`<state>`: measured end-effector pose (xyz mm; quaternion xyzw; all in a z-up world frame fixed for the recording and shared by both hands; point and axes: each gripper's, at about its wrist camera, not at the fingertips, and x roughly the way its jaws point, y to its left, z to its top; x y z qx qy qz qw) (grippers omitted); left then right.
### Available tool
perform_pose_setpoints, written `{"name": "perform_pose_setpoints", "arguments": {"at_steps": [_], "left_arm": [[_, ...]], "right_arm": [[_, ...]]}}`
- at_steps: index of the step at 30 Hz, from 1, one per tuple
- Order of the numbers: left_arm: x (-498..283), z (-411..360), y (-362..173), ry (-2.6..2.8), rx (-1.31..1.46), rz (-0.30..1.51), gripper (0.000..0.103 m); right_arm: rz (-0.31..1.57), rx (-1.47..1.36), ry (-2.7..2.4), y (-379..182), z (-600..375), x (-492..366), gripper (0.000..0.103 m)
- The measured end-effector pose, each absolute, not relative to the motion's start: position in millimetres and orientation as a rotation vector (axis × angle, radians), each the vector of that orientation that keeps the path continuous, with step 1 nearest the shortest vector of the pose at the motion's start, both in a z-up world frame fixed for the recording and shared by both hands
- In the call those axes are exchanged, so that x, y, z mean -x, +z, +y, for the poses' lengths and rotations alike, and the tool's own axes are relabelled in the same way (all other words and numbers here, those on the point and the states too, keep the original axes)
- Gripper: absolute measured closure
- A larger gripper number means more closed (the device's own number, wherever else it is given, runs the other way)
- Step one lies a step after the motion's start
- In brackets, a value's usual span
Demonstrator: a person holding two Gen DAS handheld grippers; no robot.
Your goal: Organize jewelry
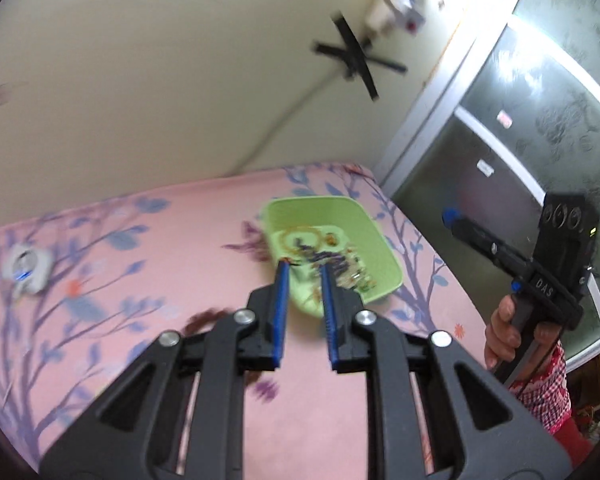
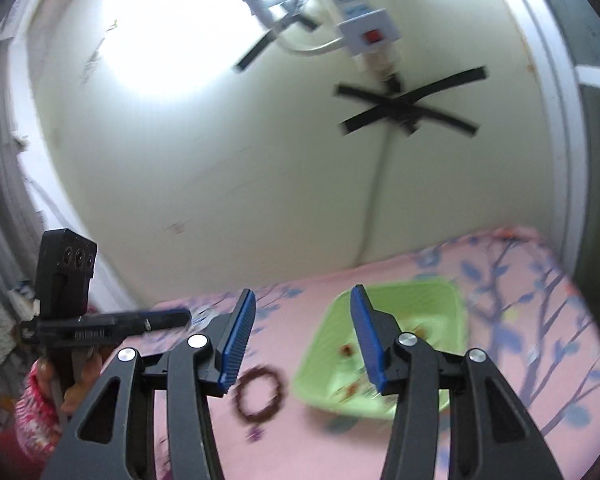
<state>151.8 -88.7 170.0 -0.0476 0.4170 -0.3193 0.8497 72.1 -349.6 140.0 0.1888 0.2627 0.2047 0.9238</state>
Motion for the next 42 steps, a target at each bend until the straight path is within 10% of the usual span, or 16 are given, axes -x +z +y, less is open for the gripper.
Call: {"name": "perform_pose_setpoints", "arguments": {"at_steps": [19, 24, 42], "left_arm": [[-73.8, 40.9, 20.5, -0.296, 0.050, 1.018, 0.075], [-65.3, 38.6, 17.4, -0.234, -0.038, 0.958, 0.094], [-126.0, -38.5, 128.1, -0.525, 0.160, 0.887, 0.097]], "right_arm": [[0.895, -0.011, 0.684, 33.5, -95.4, -76.4, 0.103], [0.945, 0.094, 0.691, 22.1, -55.6, -96.6, 0.103], [0.736, -0.077, 0.575, 115.8, -183.8, -116.8, 0.103]]}}
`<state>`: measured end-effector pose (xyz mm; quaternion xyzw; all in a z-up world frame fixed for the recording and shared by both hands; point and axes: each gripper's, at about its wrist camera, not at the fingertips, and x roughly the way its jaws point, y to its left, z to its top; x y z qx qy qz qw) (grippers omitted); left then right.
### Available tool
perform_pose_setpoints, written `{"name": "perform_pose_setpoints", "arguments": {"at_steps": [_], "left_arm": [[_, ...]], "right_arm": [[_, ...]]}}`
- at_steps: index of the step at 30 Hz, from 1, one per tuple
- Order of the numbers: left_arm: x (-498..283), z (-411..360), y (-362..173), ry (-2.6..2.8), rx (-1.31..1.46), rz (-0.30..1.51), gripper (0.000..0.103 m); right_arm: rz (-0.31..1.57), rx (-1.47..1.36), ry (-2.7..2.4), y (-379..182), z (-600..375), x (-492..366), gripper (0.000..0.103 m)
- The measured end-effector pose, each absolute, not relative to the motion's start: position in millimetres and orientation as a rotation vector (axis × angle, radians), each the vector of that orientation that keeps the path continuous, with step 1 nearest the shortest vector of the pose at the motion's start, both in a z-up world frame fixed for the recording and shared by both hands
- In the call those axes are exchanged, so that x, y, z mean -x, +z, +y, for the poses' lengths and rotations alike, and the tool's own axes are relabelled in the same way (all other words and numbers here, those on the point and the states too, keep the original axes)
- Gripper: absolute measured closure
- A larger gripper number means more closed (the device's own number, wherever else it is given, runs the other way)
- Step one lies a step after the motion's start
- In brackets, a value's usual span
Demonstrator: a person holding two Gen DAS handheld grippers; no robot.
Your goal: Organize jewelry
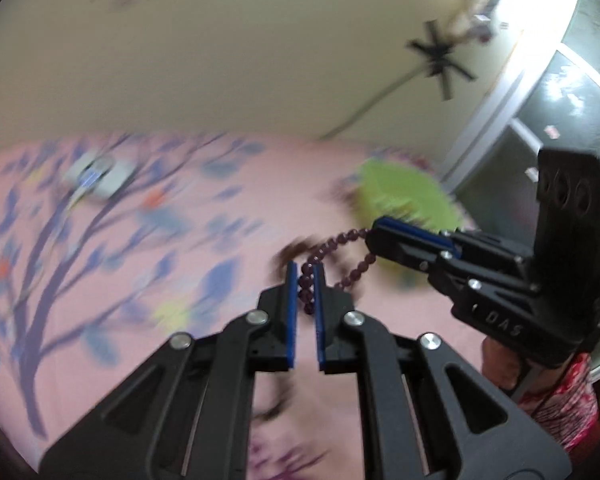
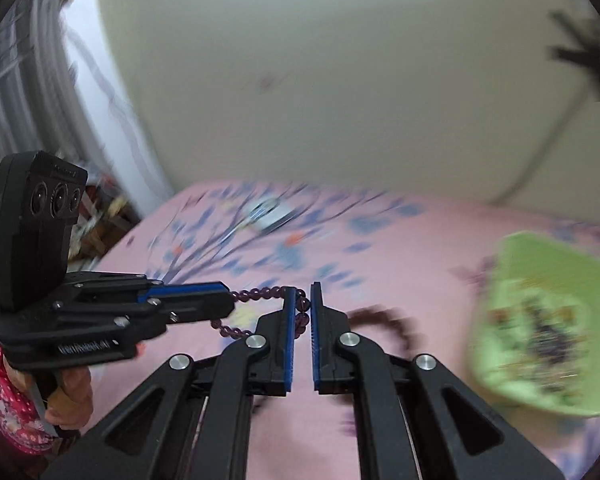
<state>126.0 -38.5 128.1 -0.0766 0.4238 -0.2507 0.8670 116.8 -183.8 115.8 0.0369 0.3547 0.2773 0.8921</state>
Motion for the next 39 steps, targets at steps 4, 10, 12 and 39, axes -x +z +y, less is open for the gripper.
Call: {"name": "perform_pose_setpoints", "arguments": {"at_steps": [4, 10, 12, 39], "left_arm": [[-152.6, -123.0, 160.8, -0.639, 0.124, 0.864, 0.096], [-192.8, -222.8, 166.9, -0.713, 0.060, 0.863, 0.096], [-207.0, -238.1, 150.1, -0.701, 0.047, 0.897, 0.096], [-138.4, -58.2, 104.6, -0.418, -0.010, 0.910, 0.085]], "right_arm": [[0.672, -0.117, 0.446, 149.8, -264.1, -121.4, 0.103], [0.642, -0.144, 0.310, 154.2, -346.9, -132.1, 0.103], [0.687, -0.173, 0.295, 127.1, -362.0, -145.1, 0.103], [0.689, -0.277, 0.474, 80.2, -311.8, -82.1, 0.101]]}}
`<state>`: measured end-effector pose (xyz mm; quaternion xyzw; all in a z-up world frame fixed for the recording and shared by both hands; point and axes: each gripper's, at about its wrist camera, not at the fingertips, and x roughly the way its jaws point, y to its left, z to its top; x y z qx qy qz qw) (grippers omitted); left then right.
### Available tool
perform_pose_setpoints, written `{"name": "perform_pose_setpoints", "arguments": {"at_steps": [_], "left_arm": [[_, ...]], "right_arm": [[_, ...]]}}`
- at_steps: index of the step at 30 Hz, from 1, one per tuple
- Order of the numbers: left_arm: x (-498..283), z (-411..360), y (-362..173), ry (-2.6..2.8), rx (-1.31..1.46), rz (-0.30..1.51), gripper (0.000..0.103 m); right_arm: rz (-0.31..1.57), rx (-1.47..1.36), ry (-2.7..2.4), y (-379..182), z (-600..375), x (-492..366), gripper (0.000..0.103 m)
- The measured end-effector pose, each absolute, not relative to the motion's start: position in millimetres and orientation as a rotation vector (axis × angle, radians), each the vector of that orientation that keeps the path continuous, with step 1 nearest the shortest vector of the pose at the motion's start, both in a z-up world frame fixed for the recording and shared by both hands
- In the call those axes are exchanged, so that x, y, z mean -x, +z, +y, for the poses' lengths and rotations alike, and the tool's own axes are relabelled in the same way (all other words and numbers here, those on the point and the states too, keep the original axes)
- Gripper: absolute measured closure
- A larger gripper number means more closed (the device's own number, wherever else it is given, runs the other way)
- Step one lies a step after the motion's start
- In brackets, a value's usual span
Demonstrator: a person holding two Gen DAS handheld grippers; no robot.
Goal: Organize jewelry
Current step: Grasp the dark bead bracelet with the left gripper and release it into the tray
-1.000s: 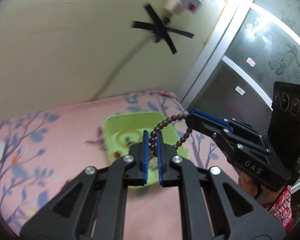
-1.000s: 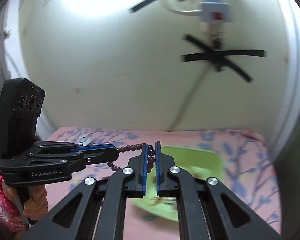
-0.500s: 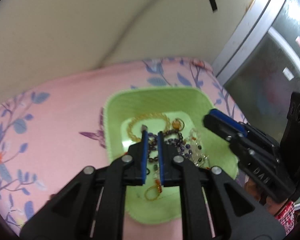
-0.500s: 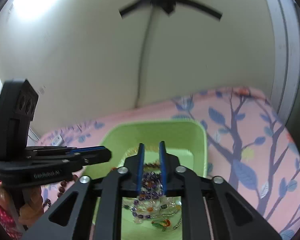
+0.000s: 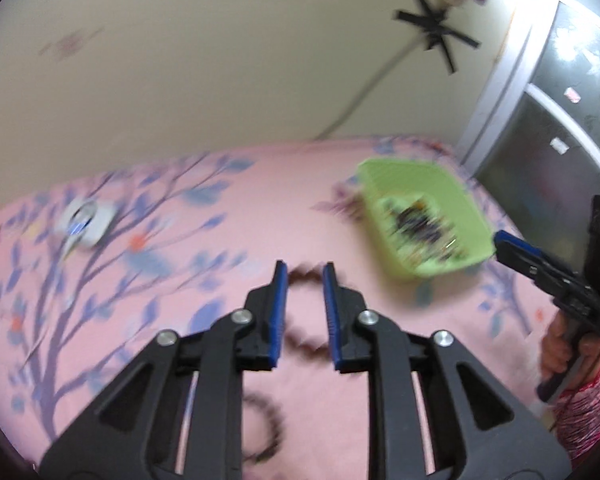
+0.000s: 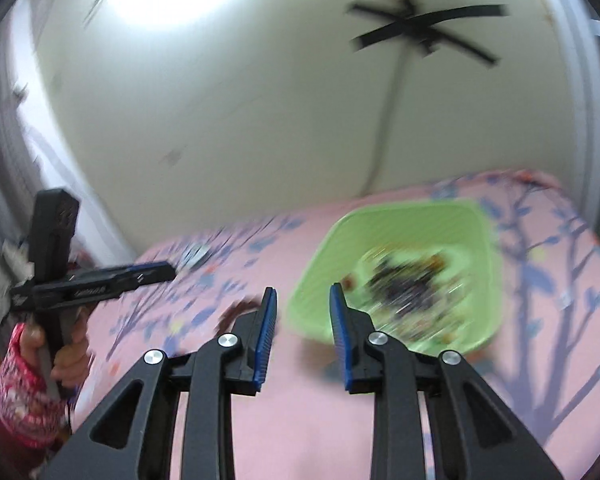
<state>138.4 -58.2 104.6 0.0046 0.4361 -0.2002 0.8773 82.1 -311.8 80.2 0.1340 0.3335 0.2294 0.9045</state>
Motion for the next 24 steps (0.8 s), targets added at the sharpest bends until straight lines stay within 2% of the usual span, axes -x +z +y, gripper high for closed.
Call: {"name": "perform_pose_setpoints", "arguments": {"at_steps": [6, 9, 13, 17, 19, 21, 24], "left_arm": [[-91.6, 1.8, 49.7, -0.366, 0.029, 0.988, 0.082], [-72.8, 8.3, 32.2, -0.364, 0.042, 1.015, 0.082], [-62.7, 3.3, 19.6, -0.330, 0.000, 1.014, 0.074], [-59.0, -1.2, 15.3, -0.296, -0.041, 0.962, 0.074], [-55.4, -3.7, 12.8, -0.267, -0.071, 0.924, 0.086], [-56.4, 0.5, 12.8, -0.279, -0.052, 0.916, 0.093], [-63.4, 7.3, 15.6, -0.298, 0.028, 0.949, 0.095]], "right_arm": [[0.842, -0.165, 0.607, 48.5, -222.0, -71.9, 0.101], [0.901, -0.113, 0.645, 33.4, -181.9, -79.8, 0.101], [0.909, -0.024, 0.674, 26.1, -138.4, -89.4, 0.101], [0.925, 0.051, 0.686, 16.7, -110.0, -100.3, 0.101], [0.926, 0.105, 0.677, 6.1, -98.9, -101.8, 0.101], [0.930, 0.116, 0.683, 4.4, -96.7, -103.1, 0.103], [0.950, 0.070, 0.693, 7.9, -107.6, -100.5, 0.103]]}}
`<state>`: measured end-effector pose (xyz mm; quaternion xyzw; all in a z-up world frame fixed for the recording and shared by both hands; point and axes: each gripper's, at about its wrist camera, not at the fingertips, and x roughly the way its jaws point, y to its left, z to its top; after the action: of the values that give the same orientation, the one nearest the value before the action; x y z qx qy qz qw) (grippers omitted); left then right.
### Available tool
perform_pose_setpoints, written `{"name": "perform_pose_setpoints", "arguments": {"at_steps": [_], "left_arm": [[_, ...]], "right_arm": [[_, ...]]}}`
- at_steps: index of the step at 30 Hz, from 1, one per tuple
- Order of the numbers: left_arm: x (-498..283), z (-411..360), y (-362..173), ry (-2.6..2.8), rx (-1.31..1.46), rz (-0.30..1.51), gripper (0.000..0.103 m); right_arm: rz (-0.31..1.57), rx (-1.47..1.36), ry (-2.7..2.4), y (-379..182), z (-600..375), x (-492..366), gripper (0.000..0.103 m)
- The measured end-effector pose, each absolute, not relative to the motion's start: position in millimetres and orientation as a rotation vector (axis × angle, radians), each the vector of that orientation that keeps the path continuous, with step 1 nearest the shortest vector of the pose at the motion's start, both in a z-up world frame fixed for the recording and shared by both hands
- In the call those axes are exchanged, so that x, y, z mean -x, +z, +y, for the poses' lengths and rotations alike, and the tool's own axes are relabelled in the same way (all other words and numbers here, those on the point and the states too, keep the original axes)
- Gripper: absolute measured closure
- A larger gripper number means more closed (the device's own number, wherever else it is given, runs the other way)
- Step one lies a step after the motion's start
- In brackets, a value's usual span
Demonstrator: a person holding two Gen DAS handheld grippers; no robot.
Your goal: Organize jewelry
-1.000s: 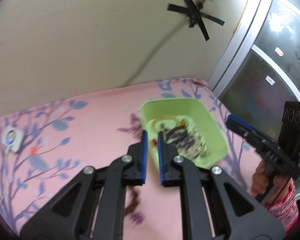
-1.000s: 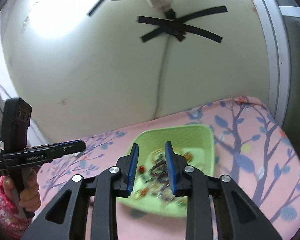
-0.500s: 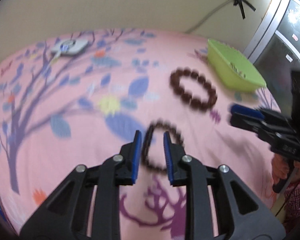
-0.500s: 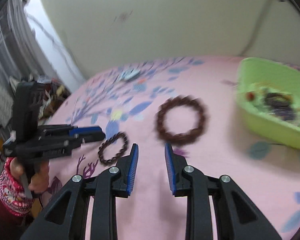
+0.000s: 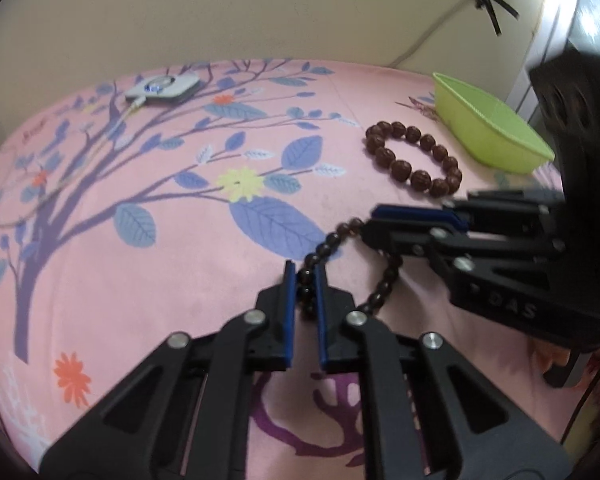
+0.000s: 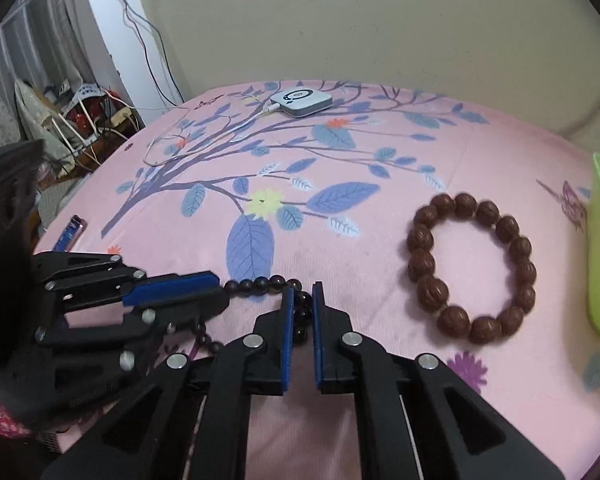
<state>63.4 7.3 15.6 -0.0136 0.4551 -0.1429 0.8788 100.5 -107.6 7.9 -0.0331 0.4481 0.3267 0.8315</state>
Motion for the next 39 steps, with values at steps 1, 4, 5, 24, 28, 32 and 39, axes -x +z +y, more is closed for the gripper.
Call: {"name": "perform_pose_setpoints", "arguments": {"at_steps": [1, 4, 5, 24, 28, 32, 39], "left_arm": [[-66.6, 7.3, 17.0, -0.311, 0.059, 0.963, 0.095], [-77.4, -3.4, 27.8, -0.357, 0.119, 0.977, 0.095], [-84.2, -14.9, 39.3, -0.387, 0.128, 0.965, 0.095], [-167.4, -206.9, 88.6, -0.531, 0.081, 0.870, 0.090], [-110.1, -176.4, 75.7, -0.495, 0.011, 0.774, 0.082], [-63.0, -159.1, 53.1, -0.492, -0.056, 0.747, 0.081], [-7.9, -142.6, 38.1, -0.519, -0.089, 0.698, 0.081]], "right_arm": [[0.940, 0.040, 0.700, 10.7, -112.7, -100.7, 0.103], [0.903, -0.036, 0.696, 27.5, -133.5, -100.0, 0.103], [0.881, -0.046, 0.682, 35.7, -143.6, -100.4, 0.103], [0.556, -0.384, 0.177, 82.0, -402.0, -85.5, 0.096], [0.516, -0.470, 0.159, 67.5, -403.8, -33.2, 0.094], [0.533, -0.585, 0.146, 44.7, -383.8, 11.2, 0.093], [0.563, -0.616, 0.042, 22.5, -337.9, 56.5, 0.092]]}}
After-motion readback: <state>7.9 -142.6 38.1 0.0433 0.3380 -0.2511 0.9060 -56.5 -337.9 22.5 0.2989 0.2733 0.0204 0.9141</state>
